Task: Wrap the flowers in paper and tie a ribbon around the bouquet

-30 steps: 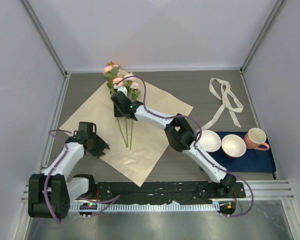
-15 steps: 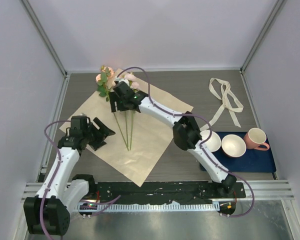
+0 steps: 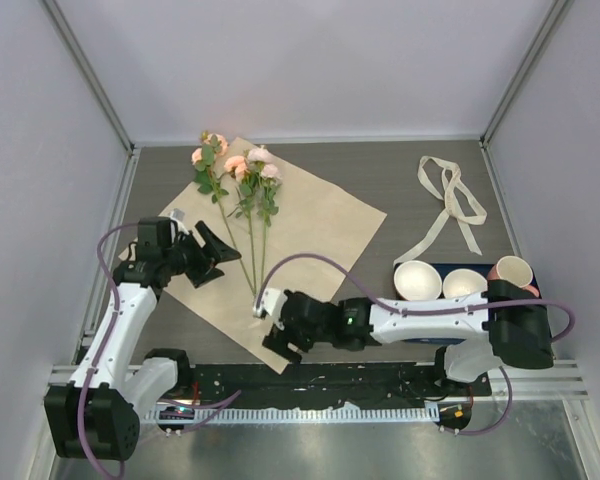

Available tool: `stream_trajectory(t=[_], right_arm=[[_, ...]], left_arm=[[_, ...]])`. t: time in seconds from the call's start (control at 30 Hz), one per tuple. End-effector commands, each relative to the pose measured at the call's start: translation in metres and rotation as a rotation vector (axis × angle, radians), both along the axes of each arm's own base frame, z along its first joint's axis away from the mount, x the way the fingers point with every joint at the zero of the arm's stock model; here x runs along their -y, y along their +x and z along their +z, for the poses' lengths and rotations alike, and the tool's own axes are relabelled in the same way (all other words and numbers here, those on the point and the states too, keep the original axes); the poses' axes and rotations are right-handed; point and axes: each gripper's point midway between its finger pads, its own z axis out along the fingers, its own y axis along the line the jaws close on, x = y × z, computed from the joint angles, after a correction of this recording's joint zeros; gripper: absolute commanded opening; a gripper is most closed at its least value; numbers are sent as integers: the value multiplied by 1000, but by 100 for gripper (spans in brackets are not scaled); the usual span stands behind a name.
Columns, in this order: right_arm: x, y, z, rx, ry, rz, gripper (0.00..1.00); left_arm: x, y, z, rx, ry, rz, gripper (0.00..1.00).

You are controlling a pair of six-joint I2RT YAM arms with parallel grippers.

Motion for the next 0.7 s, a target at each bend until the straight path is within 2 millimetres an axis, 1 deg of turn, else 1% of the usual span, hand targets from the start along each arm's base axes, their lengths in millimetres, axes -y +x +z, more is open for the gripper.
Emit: stream_trajectory(t=[0.0, 0.03, 0.07, 0.1, 0.13, 0.17, 0.2, 0.23, 0.27, 0.3, 0.33, 0.37, 0.4, 0.43, 0.47, 0.5, 0.53, 0.57, 0.63, 0.67], right_arm=[[-10, -2, -4, 130, 95, 41, 84], [-10, 0, -7, 120, 99, 5, 85], [-3, 19, -10, 162, 77, -120, 85], [0, 24, -12, 151, 67, -188, 85], [3, 28, -14, 83, 86, -276, 84], [3, 29, -14, 34, 102, -320, 84], [6, 25, -20, -38, 98, -354, 84], [12, 33, -24, -113, 112, -430, 84], [17, 30, -30, -219, 128, -526, 82], [21, 28, -30, -294, 146, -580, 82], [31, 35, -32, -348, 159, -648, 80], [42, 31, -42, -444, 169, -747, 73], [47, 29, -44, -507, 187, -794, 72], [50, 21, -38, -589, 231, -808, 71], [57, 17, -50, -665, 272, -851, 67], [53, 11, -46, -762, 341, -898, 64], [49, 0, -41, -847, 379, -889, 60], [48, -5, -44, -892, 412, -888, 58], [44, -10, -43, -983, 461, -936, 56], [49, -9, -51, -987, 460, -996, 56]], left_arm=[[9, -3, 3, 33, -41, -57, 76], [11, -5, 1, 25, -59, -55, 76], [15, -6, -7, 10, -99, -40, 75], [20, -9, -11, -1, -130, -48, 73], [26, -11, -14, -11, -155, -63, 72], [31, -14, -22, -30, -159, -68, 71], [43, -18, -27, -54, -161, -100, 68], [48, -20, -33, -69, -149, -112, 63], [52, -19, -39, -83, -125, -113, 56], [63, -26, -47, -114, -104, -151, 42], [68, -29, -51, -127, -89, -159, 35], [69, -29, -58, -133, -59, -152, 30], [78, -38, -61, -142, -40, -188, 24], [82, -43, -64, -151, -27, -198, 22], [79, -47, -74, -170, 22, -179, 19], [83, -56, -79, -182, 52, -202, 12], [81, -60, -84, -189, 82, -192, 10], [78, -67, -92, -213, 117, -190, 8], [79, -76, -105, -223, 180, -197, 6], [76, -82, -117, -263, 210, -192, 5]])
